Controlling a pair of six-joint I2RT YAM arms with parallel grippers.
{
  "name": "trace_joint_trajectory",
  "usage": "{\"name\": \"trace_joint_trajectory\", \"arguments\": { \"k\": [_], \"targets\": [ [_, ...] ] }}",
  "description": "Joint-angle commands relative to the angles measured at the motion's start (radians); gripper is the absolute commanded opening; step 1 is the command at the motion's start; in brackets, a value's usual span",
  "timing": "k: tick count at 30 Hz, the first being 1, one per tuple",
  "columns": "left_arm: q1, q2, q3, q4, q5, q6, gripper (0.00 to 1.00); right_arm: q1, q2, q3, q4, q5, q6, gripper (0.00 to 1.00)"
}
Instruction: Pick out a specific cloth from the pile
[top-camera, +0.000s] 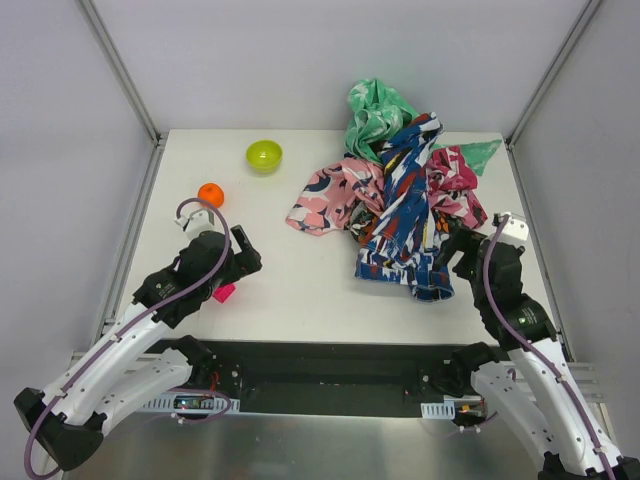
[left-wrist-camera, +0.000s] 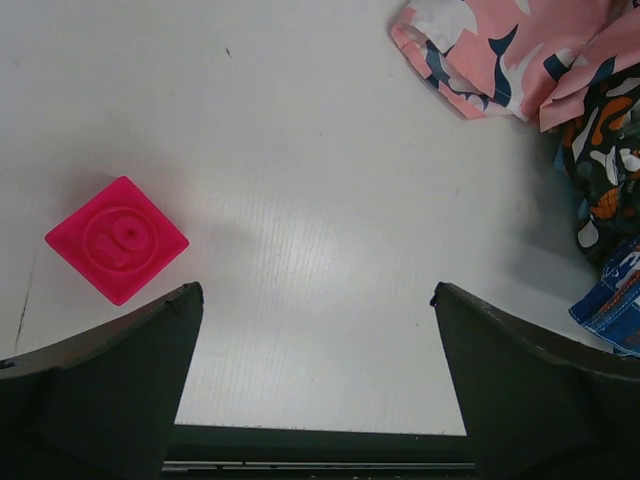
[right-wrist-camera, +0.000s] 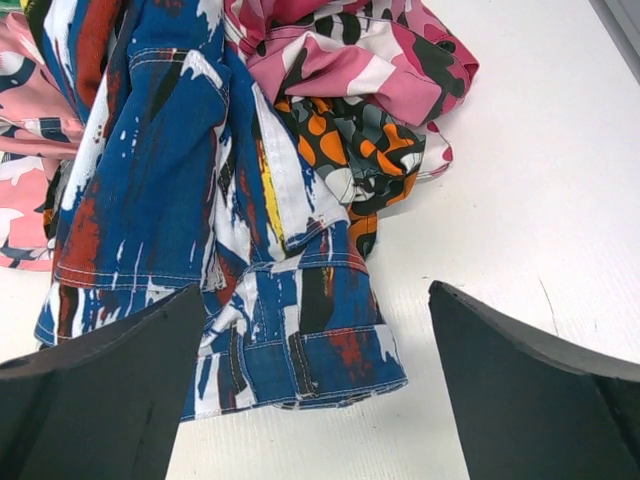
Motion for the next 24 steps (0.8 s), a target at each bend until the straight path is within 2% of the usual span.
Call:
{"name": "trace_joint_trajectory", "arguments": {
  "k": [1, 6, 12, 18, 21, 24],
  "targets": [
    [0.009, -0.008, -0.015, -0.015, -0.037, -0.006, 0.99, -0.004, -0.02, 0.01, 0.036, -0.002, -0.048, 0.96],
    [0.009, 0.012, -0.026, -0.017, -0.057, -0.001, 0.99, -0.002, -0.08, -0.069, 0.136, -0.113, -0.108, 0.96],
    [0.009, 0.029, -0.024, -0.015, -0.076, 0.005, 0.99, -0.004, -0.047, -0.003, 0.091, -0.2, -0.145, 0.96],
    [0.009, 0.053, -0.023, -0.015, -0.097, 0.005, 0.99, 0.004, 0.096, 0.103, 0.074, -0.281, -0.159, 0.96],
    [0.009, 0.072, -0.02, -0.015, -0.102, 0.007, 0.99, 0.057, 0.188, 0.158, 0.105, -0.322, -0.206, 0.96],
    [0.009, 0.07, -0.024, -0.015, -0.07, -0.006, 0.99, 0.183, 0.303, 0.233, 0.114, -0.201, -0.24, 0.96]
  ]
}}
